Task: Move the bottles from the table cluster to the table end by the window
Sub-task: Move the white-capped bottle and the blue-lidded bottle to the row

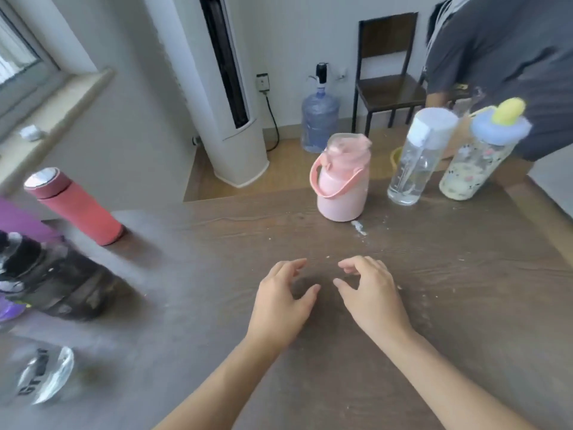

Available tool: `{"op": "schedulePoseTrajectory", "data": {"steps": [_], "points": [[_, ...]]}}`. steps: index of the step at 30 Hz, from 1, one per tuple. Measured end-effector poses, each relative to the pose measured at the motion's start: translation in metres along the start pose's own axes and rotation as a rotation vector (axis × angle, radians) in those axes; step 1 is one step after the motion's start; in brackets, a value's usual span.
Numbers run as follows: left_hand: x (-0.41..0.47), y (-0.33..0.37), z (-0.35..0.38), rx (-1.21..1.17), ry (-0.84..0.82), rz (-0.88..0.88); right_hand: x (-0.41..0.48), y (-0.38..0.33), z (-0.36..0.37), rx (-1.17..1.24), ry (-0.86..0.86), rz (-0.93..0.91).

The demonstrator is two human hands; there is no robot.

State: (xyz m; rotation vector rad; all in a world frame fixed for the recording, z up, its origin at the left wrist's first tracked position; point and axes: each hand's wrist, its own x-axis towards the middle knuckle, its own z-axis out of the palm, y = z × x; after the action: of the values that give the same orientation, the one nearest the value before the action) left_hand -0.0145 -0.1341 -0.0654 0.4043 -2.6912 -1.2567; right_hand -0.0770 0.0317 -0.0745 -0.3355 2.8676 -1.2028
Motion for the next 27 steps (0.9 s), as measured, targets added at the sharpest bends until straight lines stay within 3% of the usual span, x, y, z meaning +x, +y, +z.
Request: {"op": "schedulePoseTrajectory", "data": {"steps": [8,15,27], "points": [[0.088,0.106,0.134,-0.032,-0.077,0.023,0.077,0.124,-0.122,-0.057,0.126,0.178],[0.165,0.139,0.195,-0.131,0.084,-0.113,0.152,0.188,-0.169,-0.053,0.168,0.436],[0.194,0.152,0.199,-0.211,0.104,-0.171,0.220,0.193,-0.158,0.257,0.254,0.352]]}}
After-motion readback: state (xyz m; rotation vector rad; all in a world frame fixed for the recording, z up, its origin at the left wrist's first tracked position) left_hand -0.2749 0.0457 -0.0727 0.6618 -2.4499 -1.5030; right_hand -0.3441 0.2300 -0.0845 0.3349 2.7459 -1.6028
